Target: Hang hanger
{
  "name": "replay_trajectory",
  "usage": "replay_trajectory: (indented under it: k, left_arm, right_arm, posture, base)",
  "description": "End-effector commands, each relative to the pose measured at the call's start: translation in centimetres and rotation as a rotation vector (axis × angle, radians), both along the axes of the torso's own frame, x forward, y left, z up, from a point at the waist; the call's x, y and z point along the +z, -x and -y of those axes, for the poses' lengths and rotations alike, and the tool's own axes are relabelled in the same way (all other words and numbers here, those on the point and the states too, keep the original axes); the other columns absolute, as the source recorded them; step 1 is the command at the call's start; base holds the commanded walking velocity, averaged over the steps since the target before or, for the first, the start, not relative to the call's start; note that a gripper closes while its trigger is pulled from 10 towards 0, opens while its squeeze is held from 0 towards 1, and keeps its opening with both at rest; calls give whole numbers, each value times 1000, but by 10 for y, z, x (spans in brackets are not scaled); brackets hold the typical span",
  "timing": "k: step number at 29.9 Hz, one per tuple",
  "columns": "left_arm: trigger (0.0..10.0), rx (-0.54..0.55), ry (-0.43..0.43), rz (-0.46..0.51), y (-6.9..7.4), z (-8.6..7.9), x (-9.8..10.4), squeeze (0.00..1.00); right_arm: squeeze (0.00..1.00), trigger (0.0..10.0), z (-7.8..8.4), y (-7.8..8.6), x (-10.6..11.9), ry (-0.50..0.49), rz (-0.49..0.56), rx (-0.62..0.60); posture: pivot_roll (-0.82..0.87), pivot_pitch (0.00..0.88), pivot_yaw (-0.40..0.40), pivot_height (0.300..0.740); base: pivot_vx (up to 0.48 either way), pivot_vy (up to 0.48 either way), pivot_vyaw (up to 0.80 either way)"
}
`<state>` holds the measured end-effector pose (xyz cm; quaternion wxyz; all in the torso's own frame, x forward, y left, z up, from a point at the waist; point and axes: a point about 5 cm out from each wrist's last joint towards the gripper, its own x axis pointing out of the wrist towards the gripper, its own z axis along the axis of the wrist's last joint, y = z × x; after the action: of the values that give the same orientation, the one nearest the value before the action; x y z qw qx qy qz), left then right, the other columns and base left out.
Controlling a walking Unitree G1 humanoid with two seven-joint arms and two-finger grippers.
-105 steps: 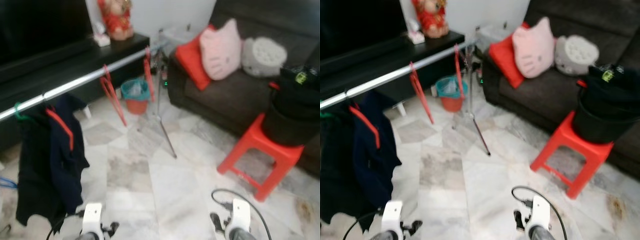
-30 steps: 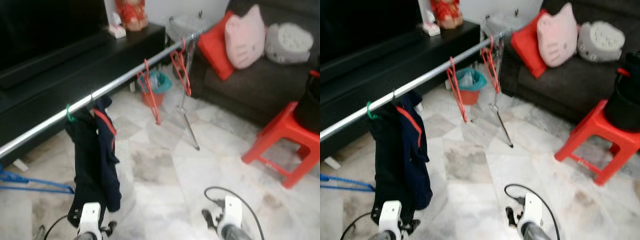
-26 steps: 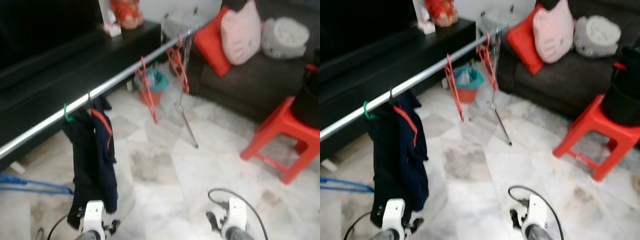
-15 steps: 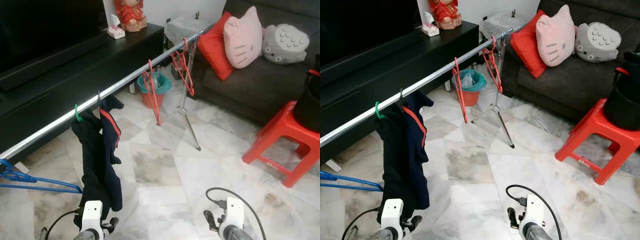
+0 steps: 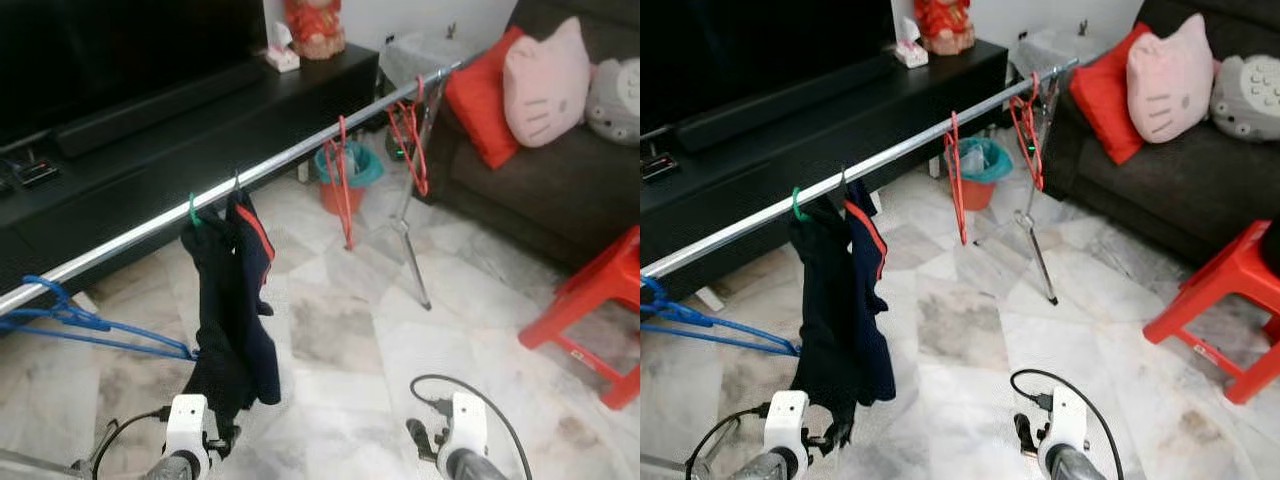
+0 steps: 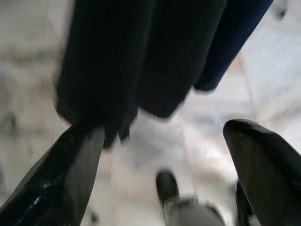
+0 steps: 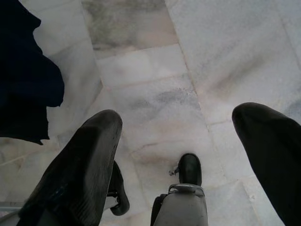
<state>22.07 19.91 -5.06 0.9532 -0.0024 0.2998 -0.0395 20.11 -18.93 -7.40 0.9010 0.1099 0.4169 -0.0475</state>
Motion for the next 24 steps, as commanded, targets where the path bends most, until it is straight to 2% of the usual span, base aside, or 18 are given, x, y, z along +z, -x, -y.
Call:
replay_trajectory:
  k: [1,5,7,8,9,11,12,13,16,17,19,20,22,24]
  left_arm:
    - [10000,-14,-25,49,2,-10,4,0]
    - [10000,-45,-31,157,4,-19,15,0]
    - [10000,-31,-37,280,6,-29,30,0]
    - [10000,-31,-37,280,6,-29,30,0]
    - [10000,-45,-57,351,8,-32,41,0]
    - [10000,-47,-64,393,9,-33,49,0]
    - [10000,-24,-69,459,8,-35,63,0]
    - [10000,-18,-70,483,7,-35,68,0]
    - [10000,-40,-67,593,2,-26,94,0]
    - [10000,-40,-67,593,2,-26,94,0]
    - [10000,-80,-101,658,-4,-17,111,0]
    - [10000,-80,-101,658,-4,-17,111,0]
    - [10000,-119,-96,721,-13,-3,132,0]
    - [10000,-127,-79,746,-18,4,140,0]
  right_arm:
    - [0,10000,1,4,-2,-3,-10,-15]
    - [0,10000,1,5,-2,-1,-12,-14]
    - [0,10000,2,5,-3,1,-13,-13]
    - [0,10000,2,5,-3,1,-13,-13]
    - [0,10000,2,6,-3,2,-12,-11]
    - [0,10000,2,6,-3,3,-12,-11]
    - [0,10000,3,5,-2,5,-11,-10]
    - [0,10000,3,5,-2,5,-10,-10]
    - [0,10000,4,5,-2,9,-10,-6]
    - [0,10000,4,5,-2,9,-10,-6]
    - [0,10000,5,4,-2,11,-10,-4]
    - [0,10000,5,4,-2,11,-10,-4]
    - [0,10000,6,4,-1,13,-9,-5]
    - [0,10000,6,3,-1,14,-8,-6]
  posture:
    - [27,6,23,740]
    - [26,0,26,740]
    - [28,0,26,740]
    - [28,0,26,740]
    - [28,0,26,740]
    - [28,0,23,740]
    - [32,2,19,740]
    - [32,2,19,740]
    - [33,7,11,740]
    - [33,7,11,740]
    - [33,10,9,740]
    - [33,10,9,740]
    - [27,15,7,740]
    - [27,15,7,740]
  base:
    - [0,0,0]
    - [0,0,0]
    - [0,0,0]
    - [0,0,0]
    - [0,0,0]
    - [0,0,0]
    - [0,0,0]
    - [0,0,0]
    - [0,0,0]
    - [0,0,0]
    - [0,0,0]
    - [0,0,0]
    - [0,0,0]
    - [0,0,0]
